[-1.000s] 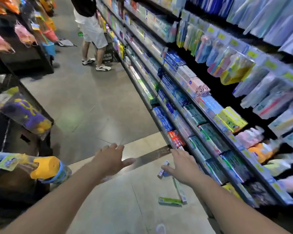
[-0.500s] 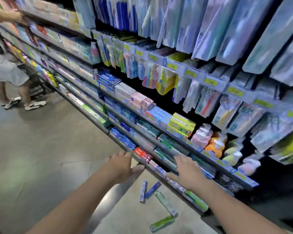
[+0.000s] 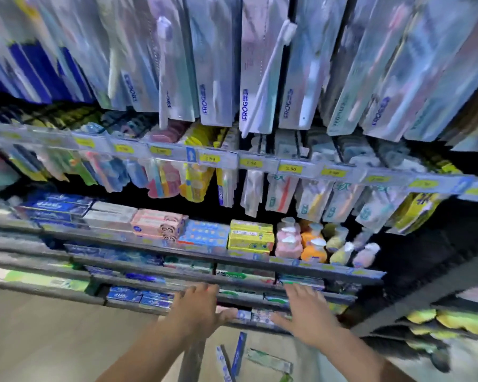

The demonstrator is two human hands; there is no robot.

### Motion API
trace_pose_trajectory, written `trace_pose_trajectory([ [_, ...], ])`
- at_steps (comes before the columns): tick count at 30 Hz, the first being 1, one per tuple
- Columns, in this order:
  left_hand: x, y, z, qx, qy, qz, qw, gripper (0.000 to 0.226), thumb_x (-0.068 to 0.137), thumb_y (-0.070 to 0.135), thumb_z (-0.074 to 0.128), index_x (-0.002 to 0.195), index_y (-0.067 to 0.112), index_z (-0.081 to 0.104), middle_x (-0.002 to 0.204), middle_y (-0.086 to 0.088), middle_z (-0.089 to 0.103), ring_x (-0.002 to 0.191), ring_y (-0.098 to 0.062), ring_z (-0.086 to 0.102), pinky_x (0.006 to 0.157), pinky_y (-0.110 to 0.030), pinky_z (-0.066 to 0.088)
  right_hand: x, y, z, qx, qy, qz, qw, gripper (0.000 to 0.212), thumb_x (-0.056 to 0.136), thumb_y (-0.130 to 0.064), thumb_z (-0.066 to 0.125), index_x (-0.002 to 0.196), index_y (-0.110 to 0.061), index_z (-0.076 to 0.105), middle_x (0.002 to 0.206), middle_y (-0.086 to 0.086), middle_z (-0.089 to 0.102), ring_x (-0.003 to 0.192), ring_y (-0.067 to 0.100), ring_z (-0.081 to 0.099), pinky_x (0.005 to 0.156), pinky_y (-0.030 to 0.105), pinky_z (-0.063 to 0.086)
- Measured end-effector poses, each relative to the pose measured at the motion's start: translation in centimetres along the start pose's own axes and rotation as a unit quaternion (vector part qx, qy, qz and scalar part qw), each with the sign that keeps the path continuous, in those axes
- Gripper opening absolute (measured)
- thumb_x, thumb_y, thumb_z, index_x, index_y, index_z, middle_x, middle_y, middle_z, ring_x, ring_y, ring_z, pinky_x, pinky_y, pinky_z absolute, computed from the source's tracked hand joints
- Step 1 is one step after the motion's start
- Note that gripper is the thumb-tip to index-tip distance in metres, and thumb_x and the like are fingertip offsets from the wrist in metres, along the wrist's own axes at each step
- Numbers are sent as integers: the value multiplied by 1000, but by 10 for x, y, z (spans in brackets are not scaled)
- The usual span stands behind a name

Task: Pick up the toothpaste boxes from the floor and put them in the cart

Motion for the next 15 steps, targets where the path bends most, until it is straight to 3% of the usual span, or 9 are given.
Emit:
trace_pose_trajectory([
  [2, 11, -7, -2, 8, -19, 21, 1000, 135, 44, 94, -8, 155, 23, 24, 156, -8, 34, 142, -32, 33, 114, -50, 25, 0, -4, 4, 12, -18, 23, 999, 136, 43, -89, -9, 158, -19, 13, 161, 1, 22, 147, 24, 19, 119, 41, 20],
  [4, 23, -11, 1, 16, -39, 38, 998, 131, 48, 92, -3, 156, 23, 20, 158, -8, 30, 144, -33, 30, 115, -51, 23, 0, -4, 11, 24, -24, 42, 999, 138, 41, -89, -9, 157, -19, 14, 159, 2, 24, 146, 25, 20, 119, 41, 20],
  [6, 38, -14, 7, 25, -57, 49, 997, 131, 49, 93, -3, 157, 22, 18, 161, -8, 25, 146, -33, 26, 118, -52, 20, 0, -1, 18, 39, -32, 62, 997, 128, 52, -90, -4, 157, -19, 15, 158, 1, 26, 145, 24, 22, 118, 40, 21],
  [8, 53, -13, 16, 38, -71, 55, 995, 136, 45, 95, -8, 158, 23, 16, 163, -7, 21, 148, -33, 23, 120, -54, 17, 2, 7, 30, 49, -48, 83, 994, 102, 79, -85, 16, 157, -20, 13, 159, 1, 24, 146, 25, 21, 118, 41, 21],
  [9, 59, -11, 22, 43, -75, 56, 995, 140, 42, 96, -12, 158, 23, 15, 163, -7, 21, 148, -33, 23, 120, -54, 18, 5, 13, 38, 57, -55, 89, 993, 97, 83, -82, 22, 157, -20, 13, 160, 1, 23, 146, 24, 22, 118, 41, 21],
  [12, 79, -4, 50, 60, -84, 42, 994, 149, 35, 95, -21, 157, 20, 19, 161, -10, 24, 147, -33, 26, 117, -52, 24, 18, 36, 74, 74, -54, 104, 990, 110, 71, -89, 14, 156, -19, 19, 157, 2, 30, 143, 24, 29, 117, 39, 26],
  [15, 102, -7, 105, 42, -92, 14, 995, 145, 42, 99, -20, 155, 19, 24, 158, -10, 31, 143, -30, 34, 115, -47, 32, 38, 60, 130, 91, -48, 129, 986, 89, 90, -72, 40, 155, -14, 20, 153, 9, 36, 140, 27, 36, 114, 39, 32],
])
Point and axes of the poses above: each hand's wrist, its own x-axis towards the middle knuckle, its own z-axis out of the palm, y = z × x, the point moved 2 cm from there along x, towards the middle knuckle
